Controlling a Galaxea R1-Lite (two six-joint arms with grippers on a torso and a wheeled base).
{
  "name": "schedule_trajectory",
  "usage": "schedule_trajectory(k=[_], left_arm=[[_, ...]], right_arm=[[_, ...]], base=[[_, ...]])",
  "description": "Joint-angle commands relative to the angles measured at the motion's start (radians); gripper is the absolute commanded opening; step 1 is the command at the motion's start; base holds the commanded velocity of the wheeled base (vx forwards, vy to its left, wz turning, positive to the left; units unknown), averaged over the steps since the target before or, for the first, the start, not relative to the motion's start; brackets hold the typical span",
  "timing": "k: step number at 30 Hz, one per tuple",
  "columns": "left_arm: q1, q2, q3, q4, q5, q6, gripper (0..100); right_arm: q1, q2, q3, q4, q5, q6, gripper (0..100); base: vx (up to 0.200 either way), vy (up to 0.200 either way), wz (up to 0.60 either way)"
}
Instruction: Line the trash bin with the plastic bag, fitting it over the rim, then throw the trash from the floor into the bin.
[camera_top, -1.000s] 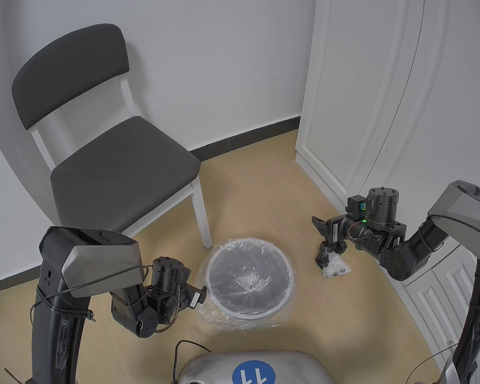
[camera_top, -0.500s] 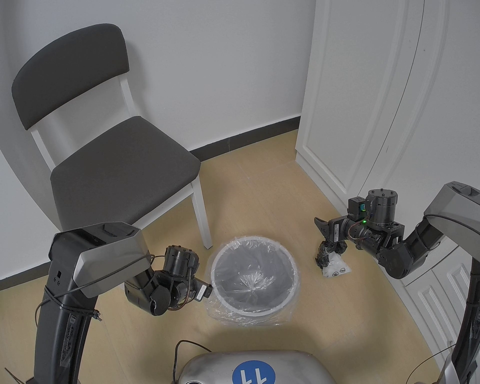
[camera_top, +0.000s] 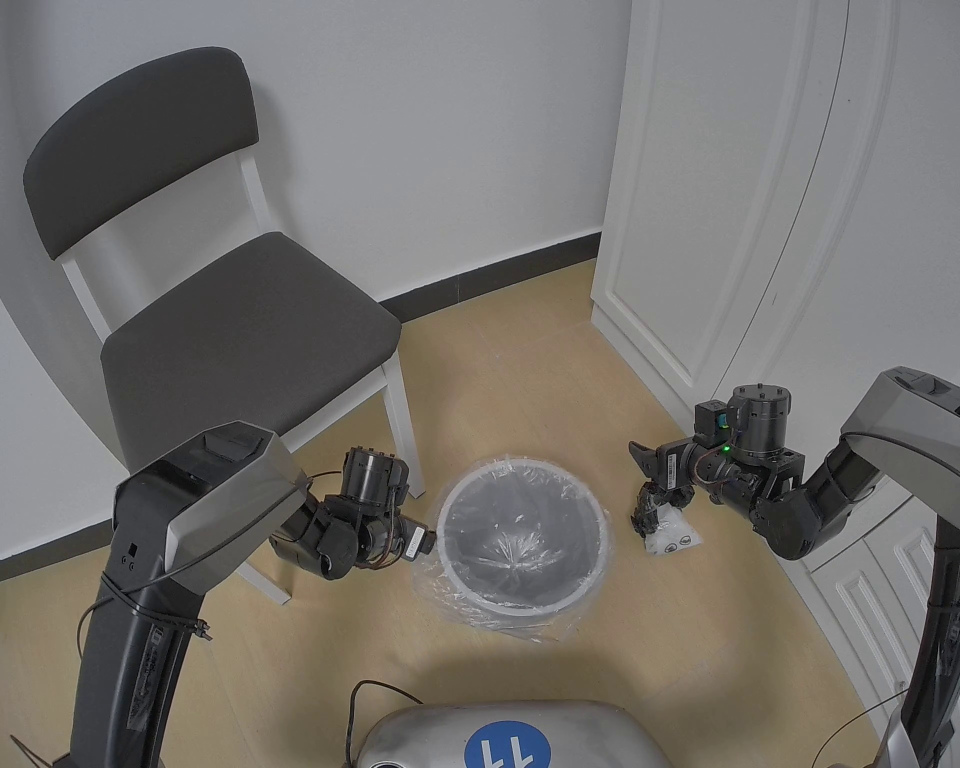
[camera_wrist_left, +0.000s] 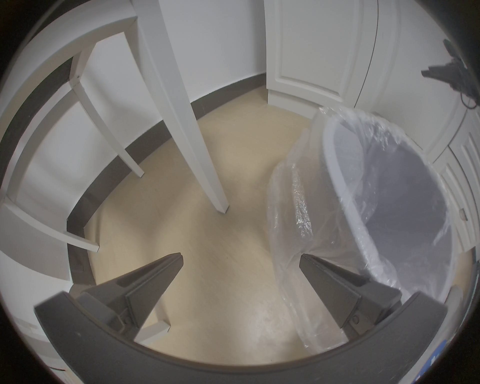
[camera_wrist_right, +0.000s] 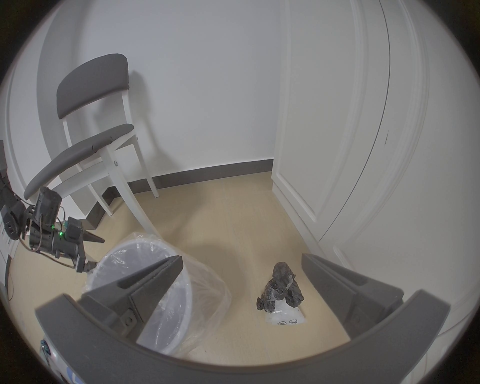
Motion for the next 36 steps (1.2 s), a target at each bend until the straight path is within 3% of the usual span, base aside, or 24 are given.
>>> schedule_trajectory(k=[1,7,10,19,23,30,36], left_arm=[[0.005,0.056,-0.098,0.011,-0.001,-0.004,100],[0.013,0.074,-0.184,0.118,0.004,-0.010,100],[0.018,0.145,-0.296,0.178,0.047,-0.009,100],[0.013,0.160,-0.317,0.199,0.075,-0.017,100],[0.015,0.125,-0.268,0.141,0.101,-0.021,100],[0.018,-0.047,-0.072,0.058,0.111,-0.021,100],[0.001,-0.147,0.106,-0.072,0.168,-0.017,100]], right_arm=[[0.002,0.016,-0.001,0.000,0.000,-0.001,100],[0.010,0.018,0.001,0.000,0.000,-0.004,100],[0.011,0.030,0.001,-0.003,0.000,-0.015,100],[0.013,0.036,0.001,-0.005,0.000,-0.016,100],[0.013,0.038,0.003,-0.005,0.000,-0.016,100],[0.013,0.033,0.003,-0.008,0.000,-0.016,100],[0.014,0.027,0.010,-0.010,0.000,-0.015,100]], base=[[0.000,0.000,0.00],[0.000,0.000,0.00],[0.000,0.000,0.00],[0.000,0.000,0.00],[0.000,0.000,0.00],[0.000,0.000,0.00],[0.000,0.000,0.00]])
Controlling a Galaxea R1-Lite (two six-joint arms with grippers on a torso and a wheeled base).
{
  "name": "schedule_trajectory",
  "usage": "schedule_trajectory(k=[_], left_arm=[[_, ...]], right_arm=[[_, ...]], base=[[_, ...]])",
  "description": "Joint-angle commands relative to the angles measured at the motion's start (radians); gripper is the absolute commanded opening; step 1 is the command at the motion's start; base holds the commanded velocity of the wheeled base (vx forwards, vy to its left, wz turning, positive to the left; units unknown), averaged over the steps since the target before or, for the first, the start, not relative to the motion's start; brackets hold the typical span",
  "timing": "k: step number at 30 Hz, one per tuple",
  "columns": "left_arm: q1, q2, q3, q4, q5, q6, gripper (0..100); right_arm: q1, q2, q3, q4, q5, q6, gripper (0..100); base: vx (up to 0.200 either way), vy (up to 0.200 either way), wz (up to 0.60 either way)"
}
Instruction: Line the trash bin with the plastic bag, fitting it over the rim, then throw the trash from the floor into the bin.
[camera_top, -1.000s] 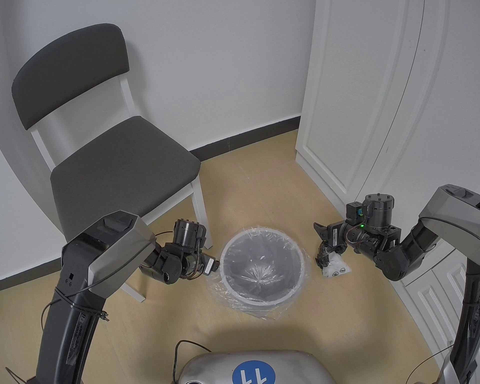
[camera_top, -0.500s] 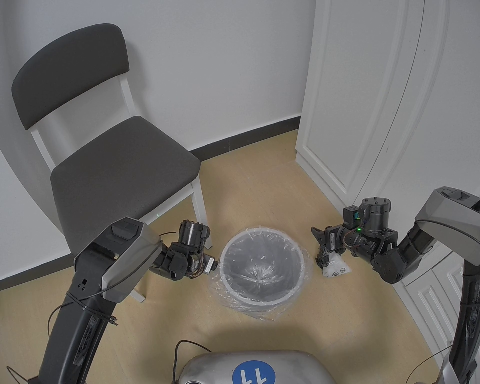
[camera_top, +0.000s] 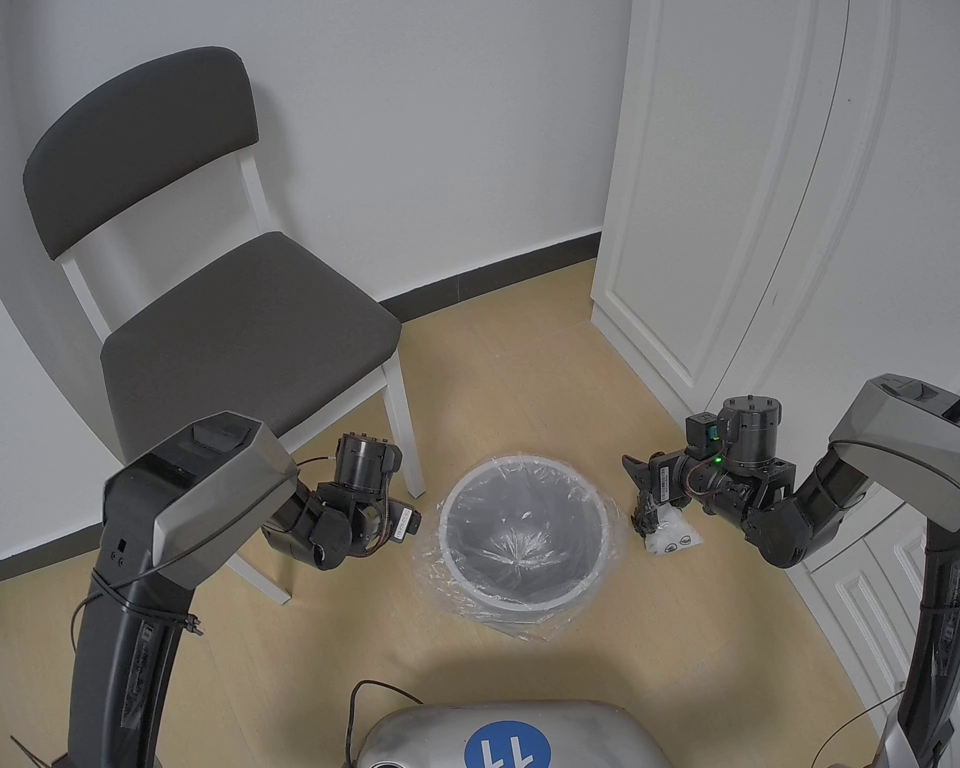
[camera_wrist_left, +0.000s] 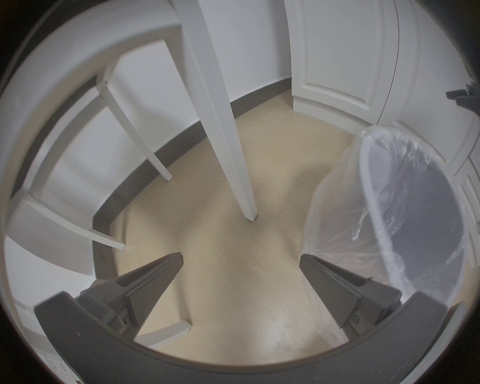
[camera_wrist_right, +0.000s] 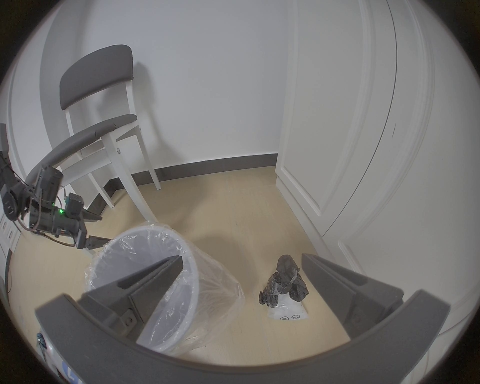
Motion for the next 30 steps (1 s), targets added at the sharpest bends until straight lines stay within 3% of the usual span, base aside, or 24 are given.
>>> schedule_trajectory(k=[1,5,8,10,12,16,23,30], left_arm=[[-0.012,-0.128,0.133,-0.069,0.031,0.003,100],[-0.009,-0.157,0.196,-0.093,0.022,0.006,100],[-0.009,-0.240,0.366,-0.162,-0.177,0.036,100],[-0.009,-0.252,0.421,-0.193,-0.259,0.075,100],[-0.009,-0.245,0.447,-0.216,-0.289,0.128,100],[-0.021,-0.210,0.452,-0.215,-0.298,0.181,100],[-0.044,-0.154,0.434,-0.204,-0.298,0.192,100],[-0.054,-0.084,0.309,-0.164,-0.288,0.189,100]], right_arm=[[0.002,-0.008,0.006,-0.001,0.000,-0.001,100],[0.002,-0.016,0.009,-0.003,0.000,0.001,100],[0.005,-0.022,0.017,-0.003,0.000,-0.001,100],[0.005,-0.020,0.015,-0.003,0.000,-0.001,100],[0.005,-0.019,0.012,-0.003,0.000,-0.001,100],[0.005,-0.016,0.012,-0.003,0.000,-0.001,100],[0.003,-0.008,0.006,-0.001,0.000,-0.001,100],[0.003,0.003,0.004,-0.001,0.000,-0.001,100]], base=[[0.000,0.000,0.00],[0.000,0.000,0.00],[0.000,0.000,0.00],[0.000,0.000,0.00],[0.000,0.000,0.00],[0.000,0.000,0.00],[0.000,0.000,0.00],[0.000,0.000,0.00]])
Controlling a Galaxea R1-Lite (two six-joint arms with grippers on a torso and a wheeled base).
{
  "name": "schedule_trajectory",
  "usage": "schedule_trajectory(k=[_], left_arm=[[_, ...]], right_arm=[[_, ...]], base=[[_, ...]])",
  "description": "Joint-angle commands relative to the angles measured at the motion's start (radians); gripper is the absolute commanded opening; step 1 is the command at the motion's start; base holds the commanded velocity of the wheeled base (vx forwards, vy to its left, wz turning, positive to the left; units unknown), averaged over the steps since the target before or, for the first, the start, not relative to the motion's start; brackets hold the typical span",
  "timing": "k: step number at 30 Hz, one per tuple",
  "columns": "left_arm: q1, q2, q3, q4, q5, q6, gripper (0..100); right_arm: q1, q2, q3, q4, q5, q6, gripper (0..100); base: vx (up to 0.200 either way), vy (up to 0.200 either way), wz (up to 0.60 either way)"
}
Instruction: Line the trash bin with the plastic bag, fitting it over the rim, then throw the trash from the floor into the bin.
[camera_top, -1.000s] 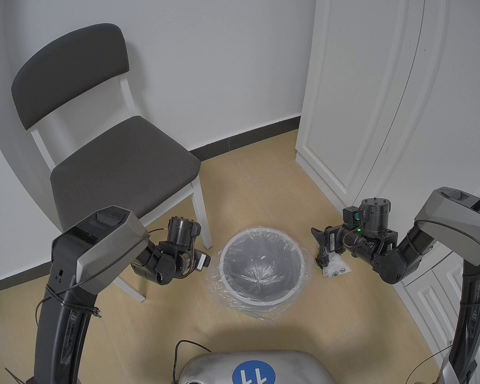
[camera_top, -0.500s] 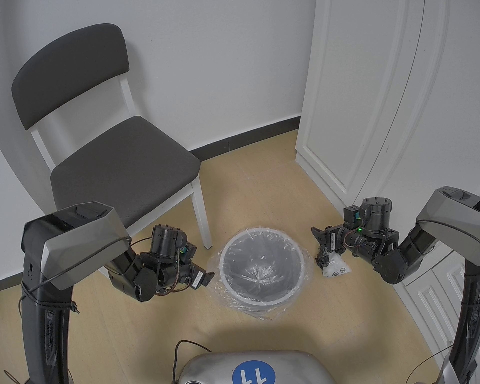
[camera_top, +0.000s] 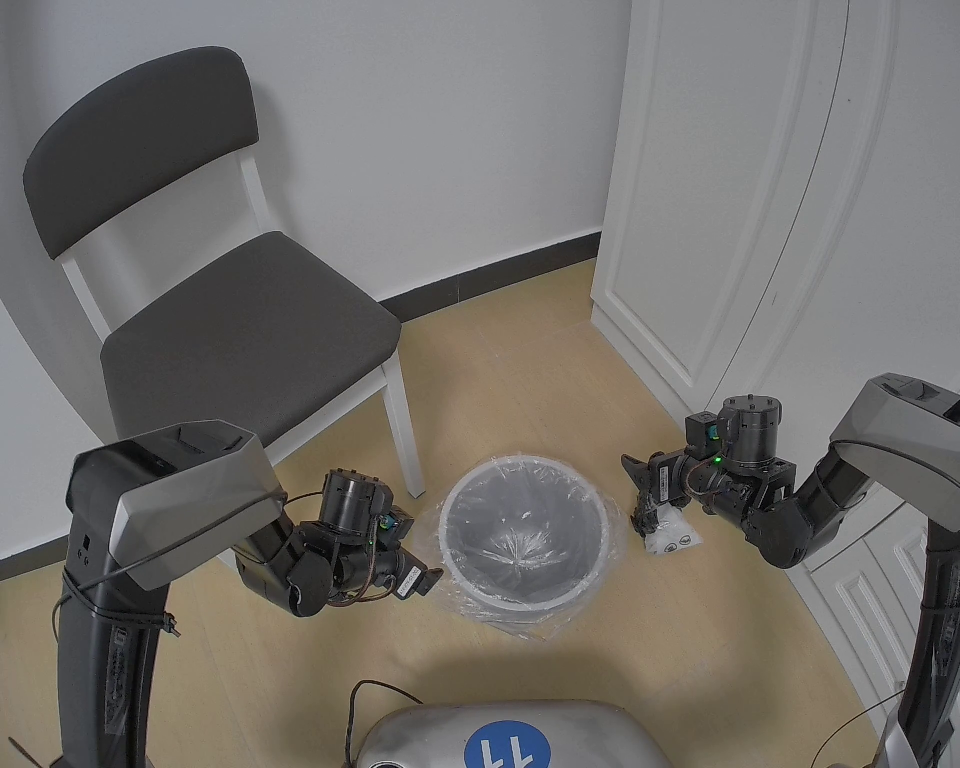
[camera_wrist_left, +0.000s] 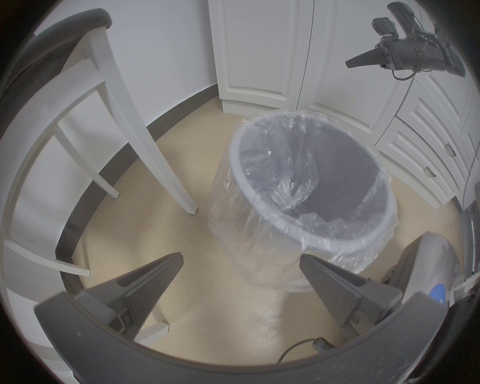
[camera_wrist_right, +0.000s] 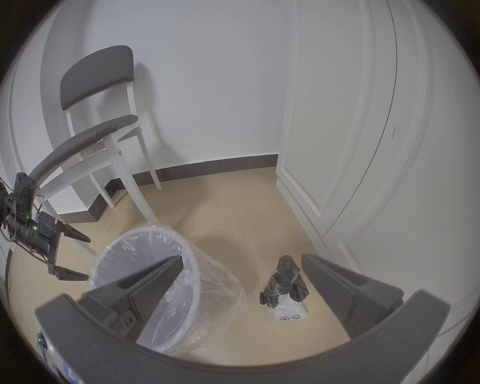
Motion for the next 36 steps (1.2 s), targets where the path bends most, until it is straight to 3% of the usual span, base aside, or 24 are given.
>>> schedule_trajectory(k=[1,7,22,30,36], left_arm=[[-0.008,0.073,-0.119,0.052,0.017,-0.006,100],[0.003,0.162,-0.318,0.179,0.153,-0.004,100],[0.030,0.203,-0.470,0.283,0.156,-0.010,100],[0.029,0.203,-0.455,0.260,0.158,-0.010,100],[0.021,0.136,-0.289,0.072,0.159,-0.036,100]], right_arm=[[0.001,0.010,-0.002,0.000,0.000,-0.002,100],[-0.004,0.021,-0.006,0.000,0.000,-0.010,100],[-0.002,0.050,-0.015,0.000,-0.002,-0.022,100],[-0.002,0.053,-0.015,0.000,0.000,-0.022,100],[0.001,0.053,-0.013,0.000,0.000,-0.022,100]], base=[[0.000,0.000,0.00],[0.000,0.000,0.00],[0.000,0.000,0.00],[0.000,0.000,0.00],[0.000,0.000,0.00]])
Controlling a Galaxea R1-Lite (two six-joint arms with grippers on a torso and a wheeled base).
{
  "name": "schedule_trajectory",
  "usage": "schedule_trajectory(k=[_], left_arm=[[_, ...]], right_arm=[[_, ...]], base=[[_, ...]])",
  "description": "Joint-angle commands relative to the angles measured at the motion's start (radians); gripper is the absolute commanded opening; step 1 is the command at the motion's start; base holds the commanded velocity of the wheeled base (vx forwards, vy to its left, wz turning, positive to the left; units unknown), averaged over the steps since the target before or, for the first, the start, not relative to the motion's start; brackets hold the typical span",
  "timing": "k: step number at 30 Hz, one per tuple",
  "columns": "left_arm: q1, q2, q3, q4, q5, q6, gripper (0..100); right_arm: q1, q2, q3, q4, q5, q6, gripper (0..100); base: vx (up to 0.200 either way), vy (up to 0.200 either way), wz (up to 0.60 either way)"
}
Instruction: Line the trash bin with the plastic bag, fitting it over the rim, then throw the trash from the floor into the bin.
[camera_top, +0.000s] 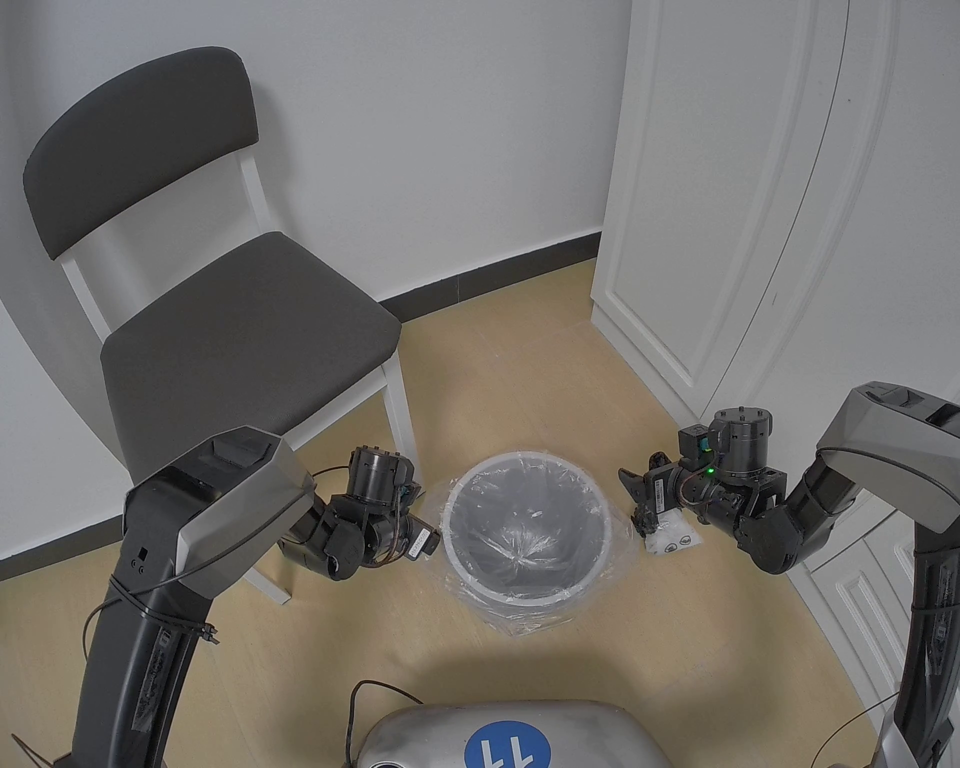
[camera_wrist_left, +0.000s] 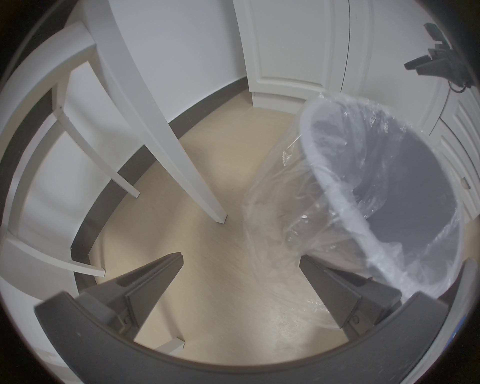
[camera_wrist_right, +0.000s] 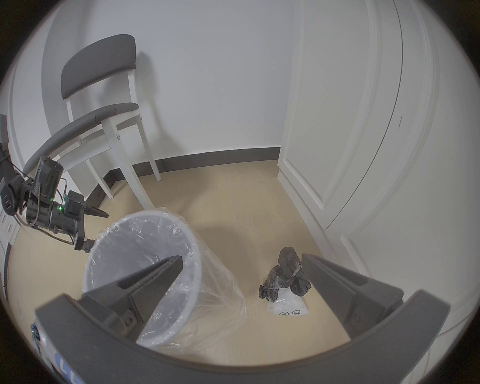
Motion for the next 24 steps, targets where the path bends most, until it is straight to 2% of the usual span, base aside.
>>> schedule_trajectory(k=[1,7,13,24], left_arm=[[-0.008,-0.086,0.185,-0.157,-0.001,-0.011,100],[-0.025,-0.166,0.375,-0.295,-0.002,-0.019,100],[-0.025,-0.189,0.483,-0.418,-0.002,-0.020,100],[-0.037,-0.301,0.618,-0.483,-0.014,-0.046,100]], right_arm=[[0.003,0.001,0.003,0.000,0.001,0.001,100],[0.006,-0.007,0.012,-0.002,0.001,0.001,100],[0.010,-0.022,0.026,-0.002,0.001,0.001,100],[0.023,-0.056,0.057,0.003,0.004,-0.012,100]], base=[[0.000,0.000,0.00],[0.000,0.000,0.00],[0.000,0.000,0.00],[0.000,0.000,0.00]])
